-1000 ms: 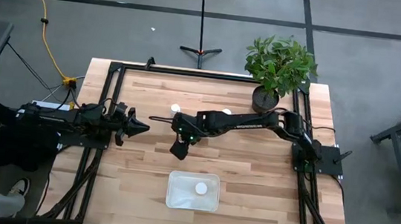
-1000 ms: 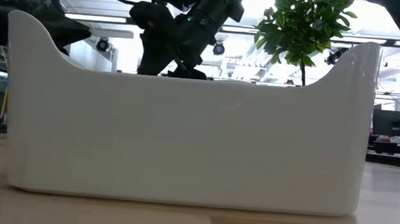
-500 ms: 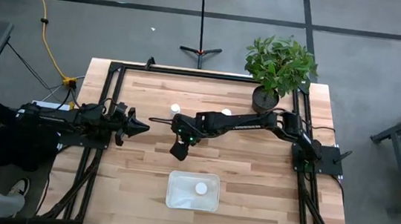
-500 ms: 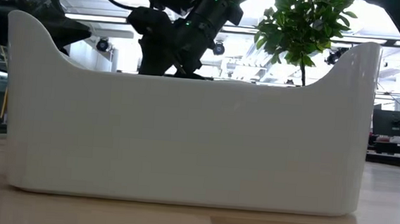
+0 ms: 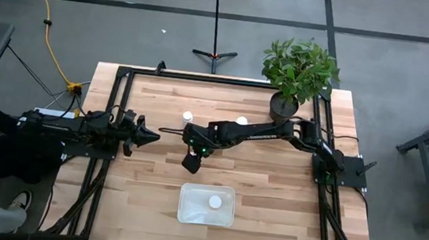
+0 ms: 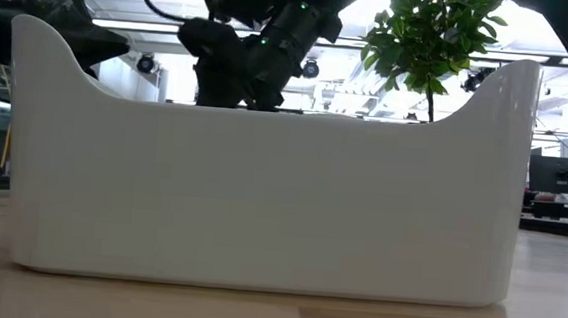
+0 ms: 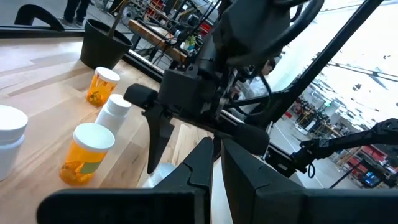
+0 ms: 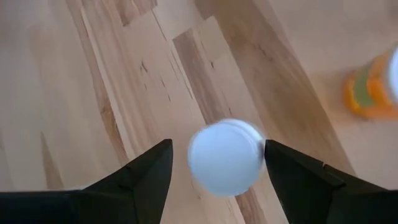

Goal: Pick and place pill bottles into a basket
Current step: Put the bottom white medicine bottle into the container

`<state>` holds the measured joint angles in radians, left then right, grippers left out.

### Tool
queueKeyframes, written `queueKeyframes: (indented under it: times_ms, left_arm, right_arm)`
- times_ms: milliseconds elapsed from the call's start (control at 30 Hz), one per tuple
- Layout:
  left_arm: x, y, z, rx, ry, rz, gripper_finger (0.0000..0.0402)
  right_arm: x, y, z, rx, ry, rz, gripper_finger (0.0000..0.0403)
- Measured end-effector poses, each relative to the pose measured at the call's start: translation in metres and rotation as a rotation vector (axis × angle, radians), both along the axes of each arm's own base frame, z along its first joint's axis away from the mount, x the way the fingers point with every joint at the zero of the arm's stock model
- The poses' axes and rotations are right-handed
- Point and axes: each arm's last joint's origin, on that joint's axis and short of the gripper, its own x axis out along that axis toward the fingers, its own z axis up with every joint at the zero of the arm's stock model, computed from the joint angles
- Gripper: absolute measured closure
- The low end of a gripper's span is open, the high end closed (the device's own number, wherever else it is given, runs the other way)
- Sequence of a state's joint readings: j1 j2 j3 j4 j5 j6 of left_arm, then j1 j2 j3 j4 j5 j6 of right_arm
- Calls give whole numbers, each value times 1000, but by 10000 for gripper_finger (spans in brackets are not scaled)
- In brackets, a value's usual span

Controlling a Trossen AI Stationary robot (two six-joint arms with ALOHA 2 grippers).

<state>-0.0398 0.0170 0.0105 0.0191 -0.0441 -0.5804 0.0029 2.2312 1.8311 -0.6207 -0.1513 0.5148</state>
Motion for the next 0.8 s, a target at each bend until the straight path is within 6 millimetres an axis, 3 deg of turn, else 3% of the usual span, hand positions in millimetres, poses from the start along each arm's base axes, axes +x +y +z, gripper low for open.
queueKeyframes:
  times_ms: [367,800]
  left_arm:
    - [0,0,0,0,0,0,334]
    - [0,0,0,0,0,1,334]
  right_arm:
    - [1,4,-4,20,0,19,163]
    - [1,6,-4,27,-3,38,242]
